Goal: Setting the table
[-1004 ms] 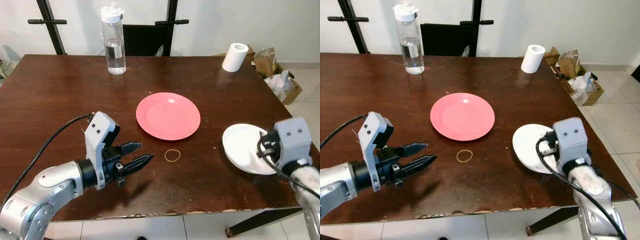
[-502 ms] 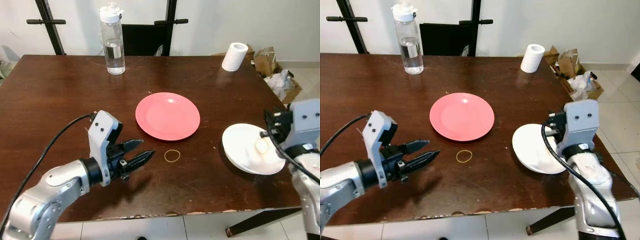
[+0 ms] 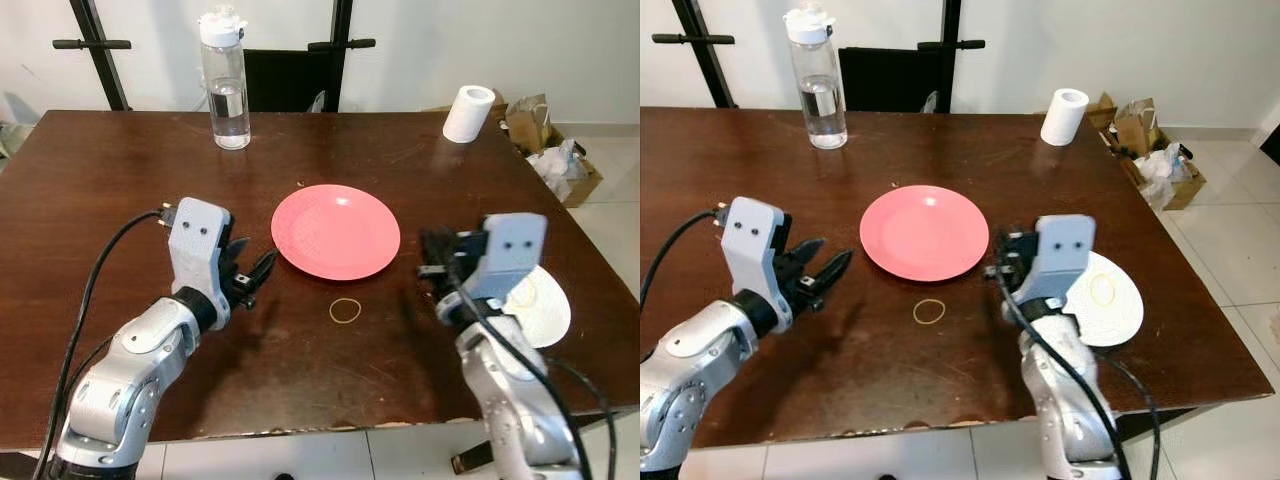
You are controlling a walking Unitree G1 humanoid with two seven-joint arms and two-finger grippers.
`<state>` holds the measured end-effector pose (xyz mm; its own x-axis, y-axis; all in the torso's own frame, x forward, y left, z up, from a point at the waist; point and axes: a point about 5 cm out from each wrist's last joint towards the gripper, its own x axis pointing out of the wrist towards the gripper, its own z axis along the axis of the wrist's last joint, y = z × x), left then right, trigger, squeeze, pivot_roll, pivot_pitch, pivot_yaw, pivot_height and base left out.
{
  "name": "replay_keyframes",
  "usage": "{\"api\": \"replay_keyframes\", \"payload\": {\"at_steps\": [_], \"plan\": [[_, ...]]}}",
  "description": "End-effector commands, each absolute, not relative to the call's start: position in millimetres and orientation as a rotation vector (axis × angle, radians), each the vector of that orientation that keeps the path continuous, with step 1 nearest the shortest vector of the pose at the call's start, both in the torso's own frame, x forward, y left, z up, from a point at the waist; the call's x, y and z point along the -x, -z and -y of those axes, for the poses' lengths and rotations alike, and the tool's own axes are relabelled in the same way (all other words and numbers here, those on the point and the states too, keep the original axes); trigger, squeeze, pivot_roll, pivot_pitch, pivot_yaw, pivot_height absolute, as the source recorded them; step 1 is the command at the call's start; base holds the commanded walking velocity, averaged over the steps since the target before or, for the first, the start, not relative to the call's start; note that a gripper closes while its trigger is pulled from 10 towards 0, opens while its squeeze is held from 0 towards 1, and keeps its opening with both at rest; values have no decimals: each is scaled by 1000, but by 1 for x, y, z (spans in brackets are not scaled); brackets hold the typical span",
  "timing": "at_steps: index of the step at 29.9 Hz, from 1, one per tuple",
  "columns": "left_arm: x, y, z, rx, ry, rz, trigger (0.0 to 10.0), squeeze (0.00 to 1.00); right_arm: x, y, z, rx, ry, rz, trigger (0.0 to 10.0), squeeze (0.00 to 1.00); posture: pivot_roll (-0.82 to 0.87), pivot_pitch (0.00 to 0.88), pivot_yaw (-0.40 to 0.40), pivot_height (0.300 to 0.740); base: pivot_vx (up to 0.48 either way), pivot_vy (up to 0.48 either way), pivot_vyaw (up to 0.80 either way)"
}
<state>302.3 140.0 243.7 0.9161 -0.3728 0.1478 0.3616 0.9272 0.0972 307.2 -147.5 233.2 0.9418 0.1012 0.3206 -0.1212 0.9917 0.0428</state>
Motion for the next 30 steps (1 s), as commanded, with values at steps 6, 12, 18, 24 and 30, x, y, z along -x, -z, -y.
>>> {"api": "replay_keyframes", "payload": {"at_steps": [6, 12, 18, 24, 30], "plan": [[-307, -233, -136, -76, 322, 157, 10000, 0, -309, -225, 154, -102, -75, 291, 10000, 0, 118, 176, 66, 740, 0, 0, 0], [-311, -232, -135, -63, 290, 166, 10000, 0, -309, -224, 151, -108, -77, 284, 10000, 0, 115, 172, 63, 740, 0, 0, 0], [-313, -232, -137, -69, 270, 178, 10000, 0, -309, -222, 149, -116, -86, 279, 10000, 0, 114, 163, 63, 740, -40, 0, 0], [-313, -231, -138, -84, 267, 183, 10000, 0, -309, -220, 145, -128, -99, 271, 10000, 0, 114, 152, 64, 740, -295, 0, 0], [-313, -231, -138, -84, 267, 183, 10000, 0, -309, -220, 145, -128, -99, 271, 10000, 0, 114, 152, 64, 740, -296, 0, 0]]}}
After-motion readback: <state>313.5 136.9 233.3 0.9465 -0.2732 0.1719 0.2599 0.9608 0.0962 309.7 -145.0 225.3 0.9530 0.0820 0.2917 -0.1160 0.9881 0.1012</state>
